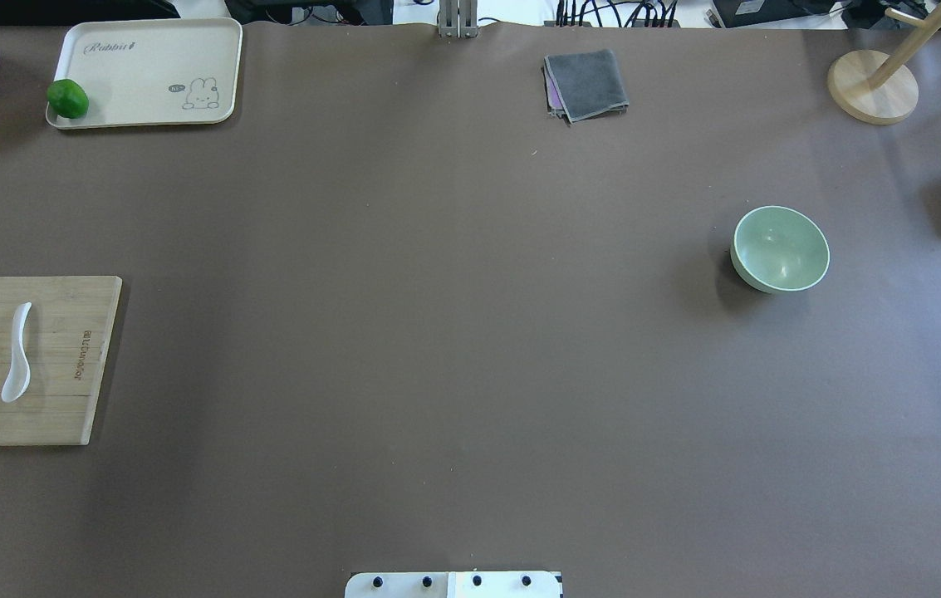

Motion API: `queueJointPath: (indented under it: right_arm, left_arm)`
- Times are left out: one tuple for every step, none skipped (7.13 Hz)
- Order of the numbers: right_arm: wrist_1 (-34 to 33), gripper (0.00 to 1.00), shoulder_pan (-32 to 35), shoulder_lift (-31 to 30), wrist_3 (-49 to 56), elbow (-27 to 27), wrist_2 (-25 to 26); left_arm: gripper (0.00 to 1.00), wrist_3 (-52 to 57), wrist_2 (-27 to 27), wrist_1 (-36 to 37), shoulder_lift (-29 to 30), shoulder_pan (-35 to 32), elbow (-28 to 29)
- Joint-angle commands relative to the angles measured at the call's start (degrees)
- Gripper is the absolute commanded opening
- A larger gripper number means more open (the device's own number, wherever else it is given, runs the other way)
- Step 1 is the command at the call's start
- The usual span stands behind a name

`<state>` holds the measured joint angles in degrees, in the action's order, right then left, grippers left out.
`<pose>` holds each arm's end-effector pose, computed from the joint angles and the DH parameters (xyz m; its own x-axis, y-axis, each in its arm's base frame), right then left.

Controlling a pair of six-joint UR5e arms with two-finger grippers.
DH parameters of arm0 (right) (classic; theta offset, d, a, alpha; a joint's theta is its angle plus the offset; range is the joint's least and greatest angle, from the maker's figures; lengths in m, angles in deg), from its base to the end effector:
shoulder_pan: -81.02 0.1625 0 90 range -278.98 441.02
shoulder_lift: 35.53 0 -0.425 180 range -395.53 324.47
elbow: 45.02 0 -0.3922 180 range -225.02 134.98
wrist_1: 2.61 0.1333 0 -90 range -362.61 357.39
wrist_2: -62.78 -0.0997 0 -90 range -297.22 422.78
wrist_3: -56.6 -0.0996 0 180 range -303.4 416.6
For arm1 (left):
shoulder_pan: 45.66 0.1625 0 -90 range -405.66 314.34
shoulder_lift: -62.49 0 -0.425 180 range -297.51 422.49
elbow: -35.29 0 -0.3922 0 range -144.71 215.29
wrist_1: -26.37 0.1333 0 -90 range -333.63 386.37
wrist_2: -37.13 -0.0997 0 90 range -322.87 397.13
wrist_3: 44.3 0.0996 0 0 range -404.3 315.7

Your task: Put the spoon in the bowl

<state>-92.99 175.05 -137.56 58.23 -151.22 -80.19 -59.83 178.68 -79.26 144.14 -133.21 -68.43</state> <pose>0.0822 -0.4012 0.6029 0.6062 -0.0386 0.7944 -0.0529 0.9946 0.0887 -0.0363 -0.4460 0.5684 0.5977 0.0460 -0.8004 0.1247 0.9809 0.1495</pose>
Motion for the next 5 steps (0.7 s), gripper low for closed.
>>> queueJointPath:
  right_arm:
    - [0.0, 1.0, -3.4, 1.6, -2.2, 0.2, -1.3]
    - [0.2, 1.0, -6.7, 4.4, -10.7, 0.4, -1.3]
    - [2.3, 1.0, -10.4, 6.0, -14.5, 0.5, -0.5]
    - [7.5, 1.0, -13.8, 6.7, -15.4, 1.9, 0.6]
    - [13.9, 1.0, -16.2, 8.5, -21.0, 6.3, 0.7]
  left_arm:
    - [0.98, -1.1, 0.0, -7.8, 0.2, 2.4, -0.1]
    - [0.98, -6.6, 0.0, -9.8, 0.2, 4.8, -0.1]
    - [0.98, -9.7, -0.2, -12.0, 0.4, 8.2, -0.1]
    - [0.98, -12.7, -2.4, -12.1, 0.7, 10.6, -0.2]
    - [0.98, -15.5, -4.3, -12.1, 1.6, 13.5, -0.2]
